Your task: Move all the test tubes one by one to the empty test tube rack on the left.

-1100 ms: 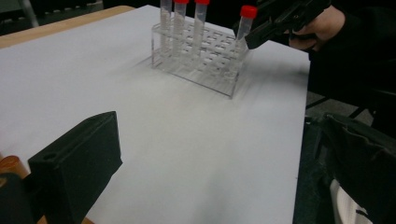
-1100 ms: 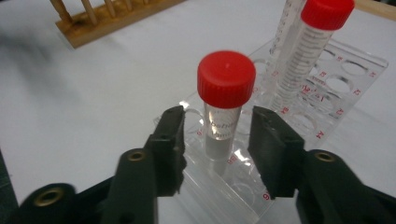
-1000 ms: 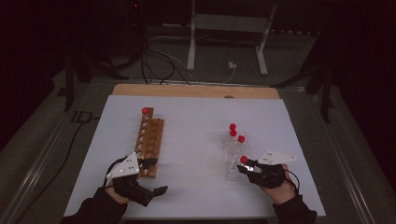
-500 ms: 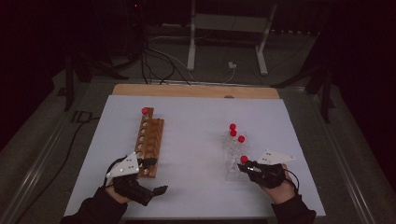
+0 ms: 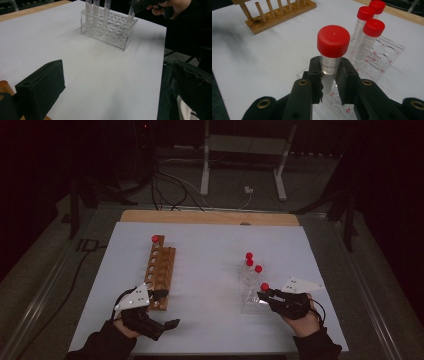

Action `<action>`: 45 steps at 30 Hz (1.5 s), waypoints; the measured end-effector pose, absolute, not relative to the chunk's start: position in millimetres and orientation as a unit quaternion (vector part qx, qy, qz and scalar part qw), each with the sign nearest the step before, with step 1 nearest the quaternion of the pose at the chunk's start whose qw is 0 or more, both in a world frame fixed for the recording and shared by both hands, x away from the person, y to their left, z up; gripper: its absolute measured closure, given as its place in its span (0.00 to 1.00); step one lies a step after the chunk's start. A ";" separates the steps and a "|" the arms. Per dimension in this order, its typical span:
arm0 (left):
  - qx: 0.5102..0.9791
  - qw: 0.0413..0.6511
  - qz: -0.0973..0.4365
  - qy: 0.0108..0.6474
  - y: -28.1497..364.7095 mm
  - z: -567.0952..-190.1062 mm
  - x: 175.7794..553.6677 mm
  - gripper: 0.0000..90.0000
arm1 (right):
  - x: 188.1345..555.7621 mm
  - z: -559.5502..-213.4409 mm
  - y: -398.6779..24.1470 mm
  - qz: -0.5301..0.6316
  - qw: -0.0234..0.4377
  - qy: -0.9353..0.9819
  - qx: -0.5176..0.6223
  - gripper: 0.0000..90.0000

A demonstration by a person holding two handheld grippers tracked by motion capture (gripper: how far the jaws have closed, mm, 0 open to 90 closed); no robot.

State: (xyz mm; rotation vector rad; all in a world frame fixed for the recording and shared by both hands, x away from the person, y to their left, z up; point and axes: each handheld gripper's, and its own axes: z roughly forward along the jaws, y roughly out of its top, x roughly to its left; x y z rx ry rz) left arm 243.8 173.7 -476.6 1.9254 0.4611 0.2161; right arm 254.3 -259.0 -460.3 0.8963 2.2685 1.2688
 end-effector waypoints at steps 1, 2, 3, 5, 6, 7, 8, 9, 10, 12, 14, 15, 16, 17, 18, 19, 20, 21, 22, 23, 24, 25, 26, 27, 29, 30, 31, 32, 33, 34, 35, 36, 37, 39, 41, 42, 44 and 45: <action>0.812 0.543 0.091 0.194 173.7 -476.3 243.6 0.02 | 253.7 -459.0 -258.7 0.452 0.197 0.810 0.317 0.84; 0.811 0.544 0.091 0.194 173.7 -476.1 243.4 0.02 | 252.8 -457.6 -257.9 0.450 0.200 0.812 0.314 0.84; 0.811 0.545 0.090 0.193 173.7 -475.8 243.3 0.02 | 252.4 -456.4 -257.6 0.448 0.201 0.813 0.314 0.84; 0.810 0.546 0.092 0.192 173.3 -475.3 242.7 0.02 | 252.4 -454.4 -258.2 0.452 0.200 0.809 0.317 0.84; 0.810 0.546 0.090 0.191 173.4 -475.2 242.7 0.02 | 252.2 -453.2 -258.7 0.452 0.200 0.809 0.317 0.84; 0.810 0.546 0.092 0.191 173.4 -475.1 242.6 0.02 | 252.0 -452.0 -259.3 0.455 0.201 0.807 0.318 0.84; 0.810 0.547 0.092 0.191 173.5 -475.0 242.8 0.02 | 251.6 -450.3 -259.9 0.456 0.201 0.806 0.320 0.84; 0.810 0.547 0.090 0.191 173.8 -475.0 243.1 0.02 | 250.9 -448.6 -260.4 0.458 0.203 0.805 0.318 0.84; 0.809 0.547 0.091 0.193 173.9 -474.9 243.2 0.02 | 249.9 -446.7 -260.6 0.461 0.206 0.802 0.319 0.84; 0.809 0.548 0.087 0.193 174.1 -474.5 243.3 0.02 | 248.3 -442.7 -260.9 0.466 0.209 0.799 0.316 0.84; 0.809 0.548 0.088 0.192 174.0 -474.1 243.1 0.02 | 246.6 -438.7 -260.8 0.473 0.214 0.796 0.313 0.84; 0.809 0.548 0.088 0.192 173.9 -473.9 242.9 0.02 | 245.5 -436.7 -260.2 0.475 0.217 0.794 0.311 0.84; 0.809 0.548 0.088 0.192 173.8 -473.8 242.9 0.02 | 244.5 -434.8 -259.5 0.477 0.219 0.793 0.309 0.84; 0.810 0.548 0.087 0.191 173.8 -473.8 243.0 0.02 | 243.4 -433.1 -258.4 0.479 0.219 0.793 0.307 0.84; 0.810 0.548 0.089 0.192 173.7 -473.8 243.0 0.02 | 242.5 -431.7 -257.3 0.480 0.221 0.792 0.305 0.84; 0.810 0.548 0.088 0.192 173.7 -473.9 243.1 0.02 | 241.9 -430.3 -256.3 0.481 0.222 0.792 0.303 0.84; 0.810 0.547 0.087 0.192 173.6 -474.0 243.1 0.02 | 241.4 -429.1 -255.4 0.483 0.222 0.792 0.300 0.84; 0.810 0.547 0.088 0.192 173.4 -473.9 243.0 0.02 | 240.8 -427.8 -254.4 0.485 0.222 0.791 0.300 0.84; 0.811 0.547 0.086 0.191 173.4 -473.8 243.0 0.02 | 240.5 -426.7 -253.4 0.487 0.222 0.790 0.298 0.84; 0.811 0.546 0.087 0.191 173.4 -473.5 242.9 0.02 | 240.2 -425.8 -252.1 0.489 0.222 0.790 0.295 0.84; 0.811 0.546 0.088 0.190 173.3 -473.3 242.8 0.02 | 239.8 -425.0 -250.7 0.490 0.222 0.790 0.294 0.84; 0.811 0.546 0.086 0.190 173.3 -473.1 242.8 0.02 | 239.5 -424.3 -248.8 0.491 0.220 0.791 0.291 0.84; 0.811 0.546 0.087 0.191 173.1 -472.9 242.6 0.02 | 239.4 -423.9 -246.9 0.493 0.217 0.792 0.289 0.84; 0.811 0.547 0.086 0.190 173.1 -472.8 242.6 0.02 | 239.4 -423.6 -244.8 0.493 0.216 0.793 0.287 0.84; 0.810 0.547 0.089 0.191 172.8 -472.6 242.2 0.02 | 239.5 -423.7 -240.3 0.495 0.210 0.795 0.281 0.84; 0.810 0.548 0.087 0.190 172.9 -472.4 242.3 0.02 | 239.8 -423.9 -238.2 0.496 0.209 0.796 0.278 0.84; 0.810 0.548 0.087 0.190 172.9 -472.1 242.1 0.02 | 240.0 -424.3 -235.7 0.495 0.206 0.798 0.276 0.84; 0.810 0.547 0.089 0.191 172.8 -471.8 241.9 0.02 | 240.3 -424.9 -233.4 0.495 0.204 0.799 0.275 0.84; 0.810 0.548 0.086 0.189 173.0 -471.5 242.0 0.02 | 240.6 -425.5 -231.3 0.496 0.202 0.799 0.273 0.84; 0.810 0.547 0.087 0.189 172.9 -471.3 241.8 0.02 | 241.1 -426.1 -229.1 0.497 0.199 0.800 0.271 0.84; 0.810 0.548 0.087 0.189 172.8 -471.2 241.8 0.02 | 241.4 -426.8 -226.7 0.496 0.198 0.801 0.269 0.84; 0.811 0.548 0.086 0.189 172.7 -471.2 241.9 0.02 | 241.8 -427.6 -224.4 0.496 0.197 0.803 0.267 0.84; 0.811 0.546 0.087 0.189 172.4 -471.2 241.8 0.02 | 242.2 -428.3 -222.1 0.496 0.194 0.804 0.265 0.84; 0.812 0.546 0.085 0.187 171.7 -471.1 241.6 0.02 | 243.1 -429.8 -218.1 0.494 0.192 0.806 0.262 0.84; 0.812 0.546 0.084 0.187 170.9 -470.5 241.5 0.02 | 243.8 -431.3 -214.0 0.493 0.189 0.808 0.261 0.84; 0.812 0.546 0.084 0.187 170.6 -469.9 241.5 0.02 | 244.1 -432.2 -212.0 0.492 0.189 0.809 0.260 0.84; 0.811 0.548 0.081 0.185 170.1 -468.1 241.5 0.02 | 244.5 -433.8 -208.0 0.491 0.186 0.811 0.258 0.84; 0.810 0.550 0.080 0.185 169.6 -466.9 241.4 0.02 | 244.5 -434.7 -206.0 0.491 0.186 0.811 0.257 0.84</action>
